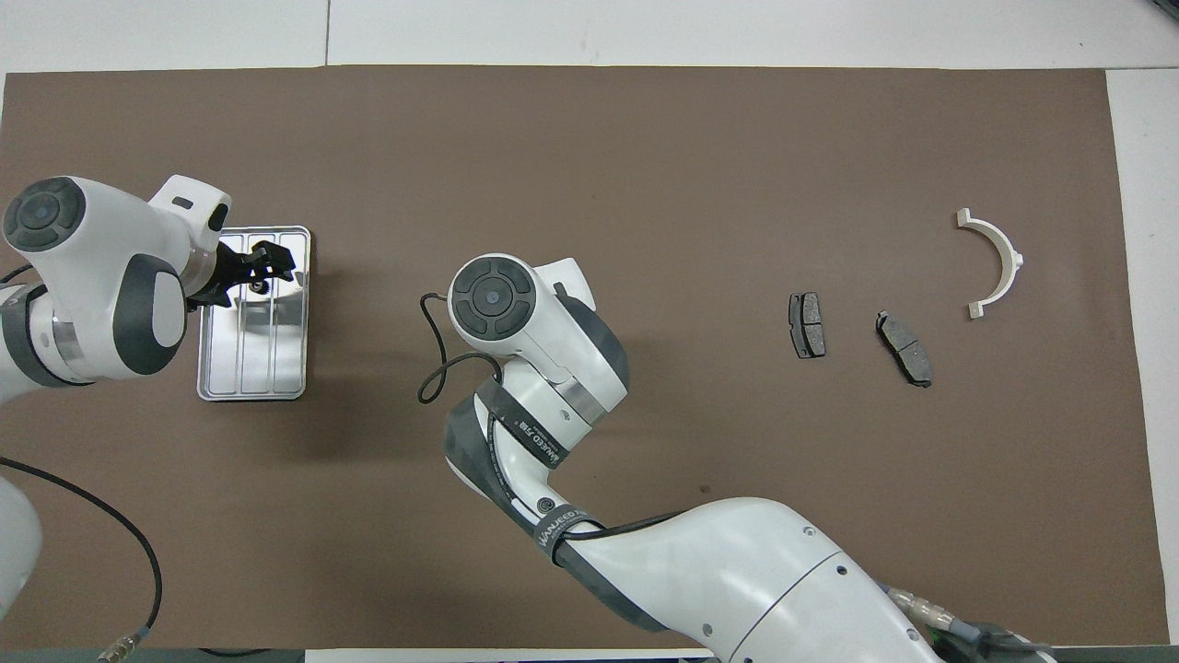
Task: Pick bearing gear from pile to tray
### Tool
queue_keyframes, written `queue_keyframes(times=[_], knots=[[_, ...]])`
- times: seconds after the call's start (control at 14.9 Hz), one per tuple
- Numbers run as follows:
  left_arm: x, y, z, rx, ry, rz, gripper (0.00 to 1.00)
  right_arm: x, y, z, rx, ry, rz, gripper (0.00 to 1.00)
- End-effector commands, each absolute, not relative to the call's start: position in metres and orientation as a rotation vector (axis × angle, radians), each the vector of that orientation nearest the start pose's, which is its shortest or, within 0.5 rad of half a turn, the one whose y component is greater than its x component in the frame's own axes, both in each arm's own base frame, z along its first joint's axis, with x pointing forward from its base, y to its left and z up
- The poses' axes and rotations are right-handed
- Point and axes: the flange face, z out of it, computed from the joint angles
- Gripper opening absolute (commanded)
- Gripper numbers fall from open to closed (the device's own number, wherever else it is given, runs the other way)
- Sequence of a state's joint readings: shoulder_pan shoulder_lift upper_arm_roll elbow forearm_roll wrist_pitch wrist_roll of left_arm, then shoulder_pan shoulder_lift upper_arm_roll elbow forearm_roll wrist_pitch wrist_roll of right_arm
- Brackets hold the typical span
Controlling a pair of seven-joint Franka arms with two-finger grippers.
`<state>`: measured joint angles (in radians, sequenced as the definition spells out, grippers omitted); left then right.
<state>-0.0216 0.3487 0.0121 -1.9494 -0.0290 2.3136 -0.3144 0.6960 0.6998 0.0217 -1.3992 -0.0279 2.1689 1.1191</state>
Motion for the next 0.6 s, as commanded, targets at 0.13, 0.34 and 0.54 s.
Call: queue_keyframes(times=[0.13,0.34,0.54], knots=[[0.619,-0.061,0.345,-3.105,-0.579,0.057,1.0,0.553,0.479,0.29,-3.035,0.607,-0.107,0.0],[0.611,-0.085,0.35,-3.107,-0.542,0.077,1.0,0.551,0.477,0.282,-3.032,0.609,-0.11,0.0],[0.605,-0.12,0.352,-3.084,-0.645,0.074,1.0,0.555,0.474,0.288,-3.033,0.624,-0.101,1.0]])
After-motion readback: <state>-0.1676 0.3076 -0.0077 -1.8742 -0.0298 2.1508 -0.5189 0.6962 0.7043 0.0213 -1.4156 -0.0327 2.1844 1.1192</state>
